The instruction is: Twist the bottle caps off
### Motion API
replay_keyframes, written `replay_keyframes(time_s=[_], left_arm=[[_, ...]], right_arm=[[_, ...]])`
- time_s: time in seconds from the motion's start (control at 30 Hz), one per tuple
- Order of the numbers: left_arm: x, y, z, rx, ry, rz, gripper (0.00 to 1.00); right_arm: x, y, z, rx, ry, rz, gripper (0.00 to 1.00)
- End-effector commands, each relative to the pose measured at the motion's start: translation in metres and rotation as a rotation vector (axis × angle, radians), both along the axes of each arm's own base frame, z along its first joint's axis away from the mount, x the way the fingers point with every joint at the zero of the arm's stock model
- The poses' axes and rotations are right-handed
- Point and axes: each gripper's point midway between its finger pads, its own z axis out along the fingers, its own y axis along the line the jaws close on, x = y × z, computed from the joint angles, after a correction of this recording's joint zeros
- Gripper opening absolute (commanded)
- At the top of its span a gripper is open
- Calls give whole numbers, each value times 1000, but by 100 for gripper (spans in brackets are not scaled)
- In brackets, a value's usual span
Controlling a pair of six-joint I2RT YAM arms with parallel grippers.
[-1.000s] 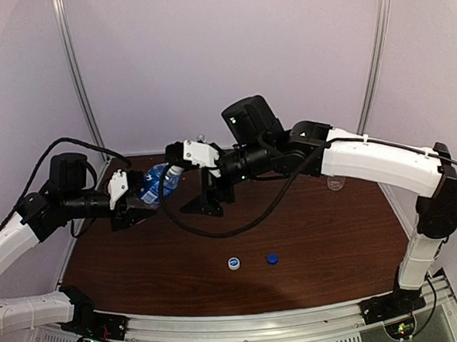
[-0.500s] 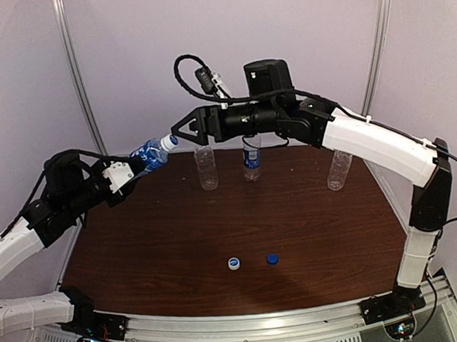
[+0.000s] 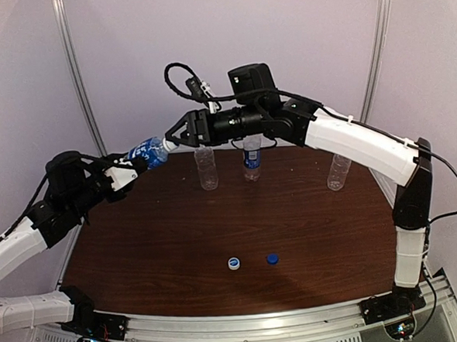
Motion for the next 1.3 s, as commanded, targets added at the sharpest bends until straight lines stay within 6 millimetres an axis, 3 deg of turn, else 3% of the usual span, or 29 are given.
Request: replay_keyframes(time_s=[0.0,0.1,0.27,0.53,0.7,0.73,0.83,0.93,1.03,1.13,1.27], left_arm=[[4,1,11,-5,-60,17,33],[4,1,12,-8,-63,18,33],[4,0,12,-8,-62,15,33],[2,-2,9,8,-65,-2,33],[0,-4,8,10,-57,-19,33],[-2,-6,8,2,-42,-34,33],[-21,-23,-12,-22,99,-154,33],[-64,-48,-43,-30,325,-387,34],[-104,-58,-69,-31,522,-541,34],[-128,-62,-75,-64,623,-624,34],[-136,-65,-74,-118,677,-640,35]], right_arm=[[-6,4,-2,-3,35,29,65],[-4,5,-11,-32,38,24,63],[-7,7,-10,-19,40,50,44],[-7,13,-10,-7,36,67,34],[-12,14,-16,-23,27,109,2],[-14,12,-14,-30,1,120,0],[-26,-1,-10,-79,-186,179,0],[-47,-19,-15,-197,-473,262,0],[-73,-37,-30,-320,-800,357,0],[-89,-48,-49,-411,-1110,416,0],[-99,-53,-67,-541,-1401,476,0]])
